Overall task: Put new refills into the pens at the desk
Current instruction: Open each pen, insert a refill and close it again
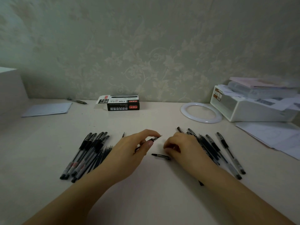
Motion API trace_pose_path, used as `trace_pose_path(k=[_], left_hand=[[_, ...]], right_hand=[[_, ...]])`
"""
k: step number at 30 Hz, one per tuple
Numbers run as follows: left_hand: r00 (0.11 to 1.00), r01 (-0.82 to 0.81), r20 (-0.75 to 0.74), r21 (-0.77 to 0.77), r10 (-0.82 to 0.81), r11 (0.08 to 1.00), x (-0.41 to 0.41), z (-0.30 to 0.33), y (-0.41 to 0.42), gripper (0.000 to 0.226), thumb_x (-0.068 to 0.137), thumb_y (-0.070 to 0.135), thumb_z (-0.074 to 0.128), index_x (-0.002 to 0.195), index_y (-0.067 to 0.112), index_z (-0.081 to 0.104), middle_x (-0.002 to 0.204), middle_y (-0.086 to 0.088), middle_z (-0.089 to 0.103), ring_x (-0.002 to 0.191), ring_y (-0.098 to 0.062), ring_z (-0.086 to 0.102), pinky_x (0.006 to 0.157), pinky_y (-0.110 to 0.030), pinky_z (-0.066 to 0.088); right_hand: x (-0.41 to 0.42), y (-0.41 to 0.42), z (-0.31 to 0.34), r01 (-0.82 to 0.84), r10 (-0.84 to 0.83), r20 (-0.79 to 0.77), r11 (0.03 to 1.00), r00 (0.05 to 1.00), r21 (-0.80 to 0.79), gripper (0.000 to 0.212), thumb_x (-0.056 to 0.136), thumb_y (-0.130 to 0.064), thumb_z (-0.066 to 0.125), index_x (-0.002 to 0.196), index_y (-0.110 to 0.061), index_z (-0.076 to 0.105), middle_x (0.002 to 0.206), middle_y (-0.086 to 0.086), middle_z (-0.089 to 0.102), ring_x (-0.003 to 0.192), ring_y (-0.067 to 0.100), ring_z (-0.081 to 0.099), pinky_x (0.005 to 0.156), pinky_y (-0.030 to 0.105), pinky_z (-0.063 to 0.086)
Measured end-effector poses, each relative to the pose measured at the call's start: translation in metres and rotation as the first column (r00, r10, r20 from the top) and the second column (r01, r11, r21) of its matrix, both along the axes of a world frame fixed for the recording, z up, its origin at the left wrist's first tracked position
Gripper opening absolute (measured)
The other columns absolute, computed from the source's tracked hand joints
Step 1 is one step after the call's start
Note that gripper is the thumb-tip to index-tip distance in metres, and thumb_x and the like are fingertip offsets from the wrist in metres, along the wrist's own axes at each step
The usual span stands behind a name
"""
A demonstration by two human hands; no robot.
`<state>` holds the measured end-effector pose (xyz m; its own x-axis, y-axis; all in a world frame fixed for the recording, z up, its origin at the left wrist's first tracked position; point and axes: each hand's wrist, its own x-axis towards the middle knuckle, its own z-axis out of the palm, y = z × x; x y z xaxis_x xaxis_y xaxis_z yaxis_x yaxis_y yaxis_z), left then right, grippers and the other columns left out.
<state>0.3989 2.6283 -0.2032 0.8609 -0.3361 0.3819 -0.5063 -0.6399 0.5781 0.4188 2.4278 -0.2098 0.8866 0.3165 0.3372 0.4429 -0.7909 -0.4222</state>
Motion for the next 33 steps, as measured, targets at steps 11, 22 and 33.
trace_pose_path(k=[11, 22, 33], left_hand=[[1.000, 0.020, -0.022, 0.018, -0.019, 1.000, 0.001, 0.000, 0.001, 0.023, 0.099, 0.037, 0.041, 0.113, 0.050, 0.052, 0.071, 0.019, 0.056, 0.067, 0.003, 0.056, 0.060, -0.005, 0.039], [0.999, 0.047, -0.024, 0.004, -0.047, 0.999, -0.001, 0.001, 0.001, 0.020, 0.099, 0.033, 0.044, 0.112, 0.044, 0.055, 0.067, 0.013, 0.053, 0.058, 0.002, 0.052, 0.055, -0.005, 0.038], [0.999, 0.012, 0.040, 0.062, -0.015, 0.998, -0.001, 0.001, 0.001, 0.008, 0.095, 0.036, 0.053, 0.100, 0.039, 0.058, 0.075, 0.022, 0.054, 0.068, 0.006, 0.053, 0.055, -0.005, 0.035]], right_hand=[[-0.007, 0.008, 0.013, -0.003, 0.178, -0.199, 0.752, 0.964, 0.659, 0.002, 0.087, -0.010, 0.071, 0.089, -0.009, 0.071, 0.072, 0.004, 0.073, 0.064, 0.009, 0.065, 0.062, 0.016, 0.052], [-0.005, 0.006, 0.012, -0.027, 0.229, -0.201, 0.721, 0.952, 0.693, 0.003, 0.088, -0.009, 0.071, 0.089, -0.012, 0.072, 0.073, 0.002, 0.073, 0.065, 0.009, 0.066, 0.062, 0.015, 0.051], [-0.003, 0.004, 0.009, -0.062, 0.266, -0.233, 0.772, 0.935, 0.633, 0.002, 0.086, -0.013, 0.073, 0.088, -0.014, 0.074, 0.074, 0.001, 0.074, 0.068, 0.011, 0.069, 0.066, 0.017, 0.052]])
